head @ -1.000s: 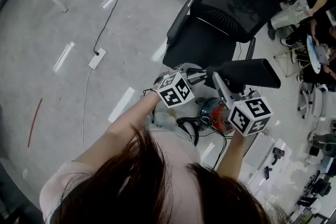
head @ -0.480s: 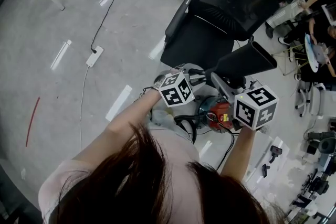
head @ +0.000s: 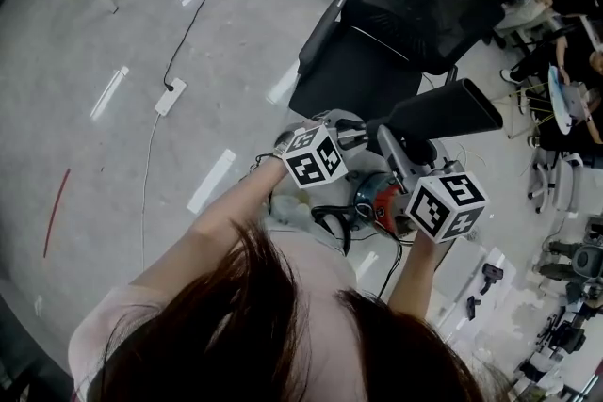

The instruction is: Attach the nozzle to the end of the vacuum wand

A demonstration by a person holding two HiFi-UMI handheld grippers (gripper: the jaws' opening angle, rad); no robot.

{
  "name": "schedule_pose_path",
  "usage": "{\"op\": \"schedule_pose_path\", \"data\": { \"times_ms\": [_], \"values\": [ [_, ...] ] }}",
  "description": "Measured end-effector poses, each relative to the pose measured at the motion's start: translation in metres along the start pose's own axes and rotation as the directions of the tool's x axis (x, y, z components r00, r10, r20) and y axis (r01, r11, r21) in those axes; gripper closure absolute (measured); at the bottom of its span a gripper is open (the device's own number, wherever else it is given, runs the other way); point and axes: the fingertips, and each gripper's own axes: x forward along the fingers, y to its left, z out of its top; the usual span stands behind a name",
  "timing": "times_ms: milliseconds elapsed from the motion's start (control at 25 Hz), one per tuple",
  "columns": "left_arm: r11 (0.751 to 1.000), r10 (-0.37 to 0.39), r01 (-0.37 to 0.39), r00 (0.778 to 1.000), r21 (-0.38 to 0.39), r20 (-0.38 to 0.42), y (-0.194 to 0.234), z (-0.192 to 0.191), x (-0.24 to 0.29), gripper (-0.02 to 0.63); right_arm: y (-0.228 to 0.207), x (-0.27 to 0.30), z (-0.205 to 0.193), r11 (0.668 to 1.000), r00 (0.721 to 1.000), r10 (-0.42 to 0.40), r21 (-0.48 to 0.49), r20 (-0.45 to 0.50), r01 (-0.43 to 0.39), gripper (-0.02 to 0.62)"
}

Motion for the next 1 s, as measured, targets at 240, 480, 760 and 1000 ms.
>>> {"op": "schedule_pose_path", "data": {
  "times_ms": [240, 480, 760, 1000],
  "values": [
    [1.000, 0.021, -0.021, 1.000, -0.004, -0.004, 0.001, -0.001, 0.001, 0.456, -0.004, -0.001, -0.002, 0.989, 0.991, -0.122, 0.086, 0.063, 0.117, 0.439],
    [0.999, 0.039, -0.039, 0.999, -0.005, -0.009, 0.001, 0.001, 0.001, 0.456, -0.006, -0.004, -0.003, 0.966, 0.972, -0.222, 0.151, 0.076, 0.209, 0.439],
    [1.000, 0.023, -0.023, 1.000, -0.017, 0.008, -0.002, 0.000, 0.001, 0.456, -0.002, -0.005, -0.005, 0.982, 0.985, -0.164, 0.104, 0.054, 0.158, 0.437],
    [1.000, -0.007, 0.007, 1.000, -0.014, 0.016, -0.006, 0.003, -0.003, 0.456, 0.004, -0.008, 0.000, 0.994, 0.994, -0.073, 0.081, 0.082, 0.066, 0.434]
  ]
}}
